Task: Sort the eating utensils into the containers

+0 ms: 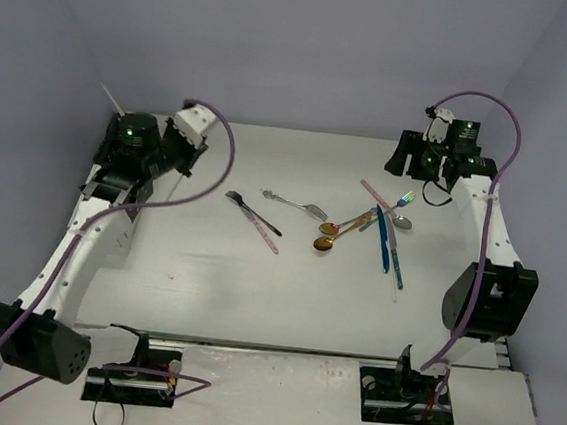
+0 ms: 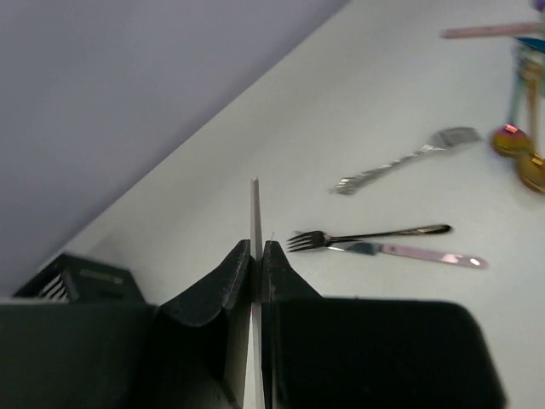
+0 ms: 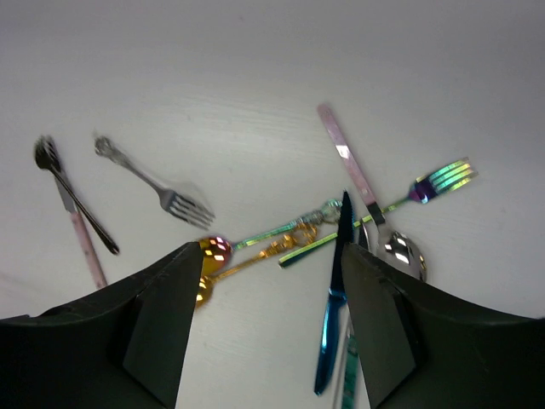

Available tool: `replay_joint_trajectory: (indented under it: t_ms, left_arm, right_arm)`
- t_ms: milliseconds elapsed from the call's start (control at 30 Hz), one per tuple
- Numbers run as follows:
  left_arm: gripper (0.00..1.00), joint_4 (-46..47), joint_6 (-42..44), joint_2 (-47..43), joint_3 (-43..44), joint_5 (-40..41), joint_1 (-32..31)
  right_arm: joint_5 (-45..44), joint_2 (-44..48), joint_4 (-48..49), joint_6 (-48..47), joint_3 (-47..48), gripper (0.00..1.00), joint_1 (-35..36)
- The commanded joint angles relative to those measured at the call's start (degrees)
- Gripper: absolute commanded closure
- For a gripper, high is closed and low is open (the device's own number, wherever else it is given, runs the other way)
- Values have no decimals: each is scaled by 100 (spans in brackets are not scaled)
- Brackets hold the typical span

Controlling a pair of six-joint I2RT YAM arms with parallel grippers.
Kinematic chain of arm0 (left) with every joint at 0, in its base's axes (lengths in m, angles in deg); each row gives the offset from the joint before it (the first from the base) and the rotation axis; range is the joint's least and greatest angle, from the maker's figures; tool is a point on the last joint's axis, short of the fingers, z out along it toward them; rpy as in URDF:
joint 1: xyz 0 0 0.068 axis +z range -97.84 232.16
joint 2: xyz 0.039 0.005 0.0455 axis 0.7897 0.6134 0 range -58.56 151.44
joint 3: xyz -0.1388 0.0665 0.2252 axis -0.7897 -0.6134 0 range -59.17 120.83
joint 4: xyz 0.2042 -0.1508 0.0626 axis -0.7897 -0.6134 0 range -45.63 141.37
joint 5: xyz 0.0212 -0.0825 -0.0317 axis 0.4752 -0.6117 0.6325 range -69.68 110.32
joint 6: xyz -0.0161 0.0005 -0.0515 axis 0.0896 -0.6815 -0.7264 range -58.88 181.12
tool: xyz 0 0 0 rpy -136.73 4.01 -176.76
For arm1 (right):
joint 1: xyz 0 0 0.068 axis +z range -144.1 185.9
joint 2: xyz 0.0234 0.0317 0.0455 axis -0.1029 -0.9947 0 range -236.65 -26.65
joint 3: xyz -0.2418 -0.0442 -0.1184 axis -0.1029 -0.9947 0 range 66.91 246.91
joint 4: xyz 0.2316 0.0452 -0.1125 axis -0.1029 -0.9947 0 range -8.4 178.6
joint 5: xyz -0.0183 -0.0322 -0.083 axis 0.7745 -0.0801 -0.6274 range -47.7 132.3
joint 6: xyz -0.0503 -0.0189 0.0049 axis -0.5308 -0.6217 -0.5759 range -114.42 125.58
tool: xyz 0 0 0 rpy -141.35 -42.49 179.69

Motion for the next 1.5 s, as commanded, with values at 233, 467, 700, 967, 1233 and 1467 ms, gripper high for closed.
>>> replay_joint_trajectory:
  t_ms: [233, 467, 700, 967, 1233, 1467]
  left_arm:
    - [100, 3168, -2909, 1959, 1423, -1218, 2605]
    - [100, 4100, -3728, 3097, 2755, -1533, 3191]
    - [100, 4147, -3755, 3952, 3769, -1450, 3511]
    - [100, 4077, -3595, 4417, 3928, -1234, 3718]
    - [100, 4077, -3562, 4833, 3998, -1094, 3783]
    - [89, 4086, -3416, 4838, 3660, -991, 3785]
  right_arm:
    - [-1029, 1104, -453, -1328, -1044, 45, 51]
    - [-1030, 1037, -573, -1344, -1084, 47, 60]
    - [-1038, 874, -618, -1383, -1116, 47, 60]
    - [-1035, 742, -705, -1447, -1119, 53, 74]
    - [-1029, 717, -777, -1586, -1503, 72, 160]
    - [-1264, 625, -1114, -1824, -1646, 78, 397]
